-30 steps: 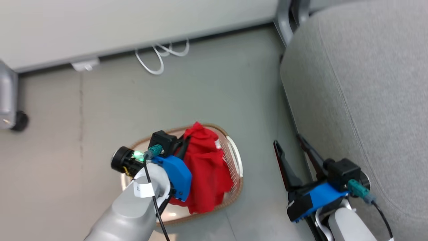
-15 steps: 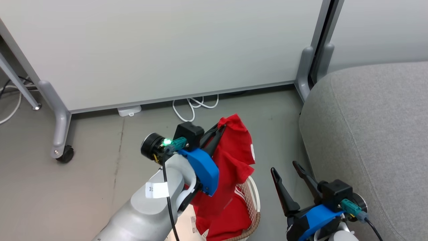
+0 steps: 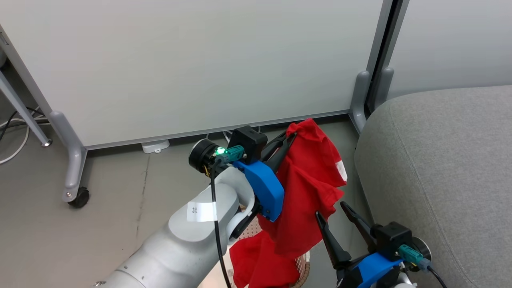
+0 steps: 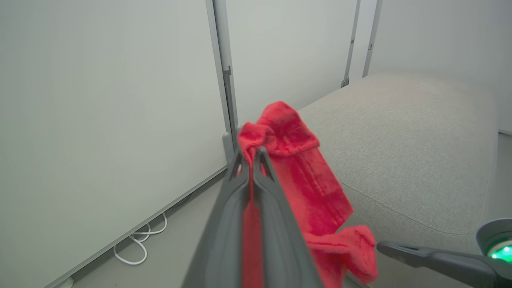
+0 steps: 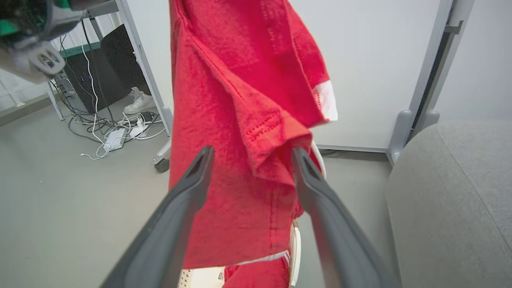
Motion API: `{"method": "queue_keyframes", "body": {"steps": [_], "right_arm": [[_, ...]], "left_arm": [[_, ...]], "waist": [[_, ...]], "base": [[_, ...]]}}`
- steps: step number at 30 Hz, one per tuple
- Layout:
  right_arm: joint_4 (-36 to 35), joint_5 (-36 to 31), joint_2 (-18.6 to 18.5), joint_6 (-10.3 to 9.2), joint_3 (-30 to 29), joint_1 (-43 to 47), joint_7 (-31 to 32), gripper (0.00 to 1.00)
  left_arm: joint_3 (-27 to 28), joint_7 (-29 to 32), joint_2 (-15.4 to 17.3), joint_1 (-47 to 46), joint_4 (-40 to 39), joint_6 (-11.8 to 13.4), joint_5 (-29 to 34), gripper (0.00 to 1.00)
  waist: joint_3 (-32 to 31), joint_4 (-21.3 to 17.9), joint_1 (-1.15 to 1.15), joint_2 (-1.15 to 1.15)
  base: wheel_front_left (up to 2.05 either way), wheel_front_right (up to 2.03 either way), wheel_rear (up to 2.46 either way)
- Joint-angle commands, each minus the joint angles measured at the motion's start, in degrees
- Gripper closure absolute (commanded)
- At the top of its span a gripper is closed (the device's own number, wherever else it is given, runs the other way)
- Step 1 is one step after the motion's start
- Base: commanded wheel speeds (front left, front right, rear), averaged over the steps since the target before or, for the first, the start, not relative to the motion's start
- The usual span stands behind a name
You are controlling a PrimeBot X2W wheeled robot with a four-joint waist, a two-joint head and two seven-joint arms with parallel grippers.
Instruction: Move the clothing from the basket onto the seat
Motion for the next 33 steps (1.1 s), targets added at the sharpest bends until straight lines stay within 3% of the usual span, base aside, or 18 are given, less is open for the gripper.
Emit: {"method": "queue_keyframes", "body": {"steps": [1,23,33], "right_arm": [[-0.02,0.29,-0.16,0.02,0.16,0.7,0.26,0.0],[-0.44,-1.82,-0.16,0.02,3.6,-4.48,1.79,0.0],[5.36,-1.97,-0.16,0.02,6.27,-11.03,5.09,0.0]], "left_arm": [[-0.63,-0.11,0.04,-1.08,-0.28,0.46,-0.78,1.0],[-6.93,-1.92,0.03,-3.17,1.5,1.78,-6.12,1.0],[-9.38,-2.18,0.02,-4.01,0.89,2.15,-7.94,1.0]], "waist": [[-0.09,-0.12,0.01,-0.01],[0.66,-0.46,0.01,-0.01],[1.24,0.29,0.01,-0.01]], "base": [[0.0,0.0,0.0],[0.0,0.0,0.0],[0.0,0.0,0.0]]}}
